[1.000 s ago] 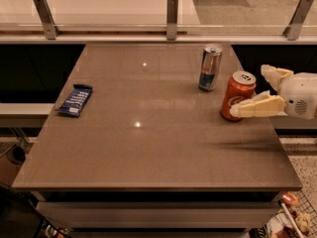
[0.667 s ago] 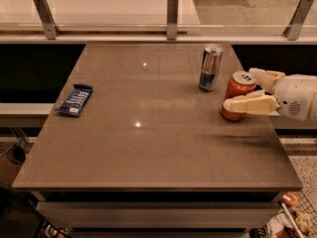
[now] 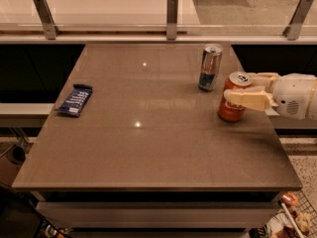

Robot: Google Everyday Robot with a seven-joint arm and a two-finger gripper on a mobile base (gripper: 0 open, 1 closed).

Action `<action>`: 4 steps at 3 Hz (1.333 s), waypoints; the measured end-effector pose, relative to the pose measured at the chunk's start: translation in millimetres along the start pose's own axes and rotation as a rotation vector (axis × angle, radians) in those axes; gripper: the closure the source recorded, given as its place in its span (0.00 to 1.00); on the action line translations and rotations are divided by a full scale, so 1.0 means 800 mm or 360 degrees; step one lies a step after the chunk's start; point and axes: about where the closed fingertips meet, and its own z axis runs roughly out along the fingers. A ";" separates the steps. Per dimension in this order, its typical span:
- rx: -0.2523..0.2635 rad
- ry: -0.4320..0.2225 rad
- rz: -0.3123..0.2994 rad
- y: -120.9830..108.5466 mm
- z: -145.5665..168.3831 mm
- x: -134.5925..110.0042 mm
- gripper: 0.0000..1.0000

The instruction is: Move coke can near rxbar blueberry

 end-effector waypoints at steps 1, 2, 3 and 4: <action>-0.0007 -0.0001 -0.0003 0.002 0.002 -0.001 0.87; -0.0012 -0.0001 -0.0005 0.003 0.005 -0.003 1.00; -0.0013 -0.0001 -0.0005 0.004 0.005 -0.003 1.00; 0.0015 0.0033 -0.0013 0.015 0.013 -0.026 1.00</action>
Offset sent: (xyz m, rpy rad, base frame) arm 0.0002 0.0022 0.0004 -0.0002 -0.0005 0.0038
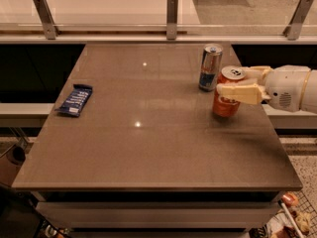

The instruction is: Move coke can near rxbar blueberry

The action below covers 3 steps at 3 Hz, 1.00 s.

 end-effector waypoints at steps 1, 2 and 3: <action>0.0043 -0.0018 -0.0015 0.025 0.021 -0.039 1.00; 0.0064 -0.0065 -0.0044 0.056 0.057 -0.076 1.00; 0.0009 -0.0140 -0.0085 0.087 0.102 -0.112 1.00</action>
Offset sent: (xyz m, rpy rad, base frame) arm 0.0079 0.1311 0.0646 0.0249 -0.1018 -0.0443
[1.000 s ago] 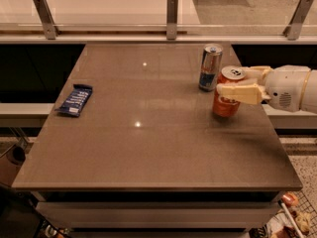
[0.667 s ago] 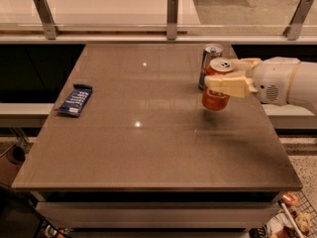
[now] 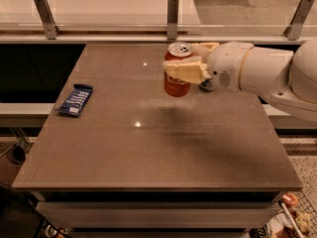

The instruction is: Move coke can near rxbar blueberry

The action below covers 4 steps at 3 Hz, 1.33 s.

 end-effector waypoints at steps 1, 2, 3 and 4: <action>-0.0089 -0.0003 -0.0059 0.026 0.039 -0.020 1.00; -0.0211 0.0034 -0.0132 0.055 0.075 -0.032 1.00; -0.0223 0.0038 -0.0126 0.057 0.078 -0.031 1.00; -0.0234 0.0048 -0.0128 0.059 0.083 -0.030 1.00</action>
Offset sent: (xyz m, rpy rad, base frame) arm 0.0116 0.1047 0.0006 -0.1126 -0.0035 0.2182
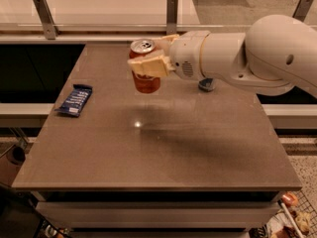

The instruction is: Move coke can near rxbar blueberry

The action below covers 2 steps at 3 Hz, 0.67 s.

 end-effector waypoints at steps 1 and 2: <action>-0.0095 0.0044 0.0006 0.020 0.044 0.008 1.00; -0.0193 0.0053 0.0008 0.042 0.087 0.012 1.00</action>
Offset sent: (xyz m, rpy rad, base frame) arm 0.0147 0.1082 -0.0522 -0.0282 0.0904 0.1719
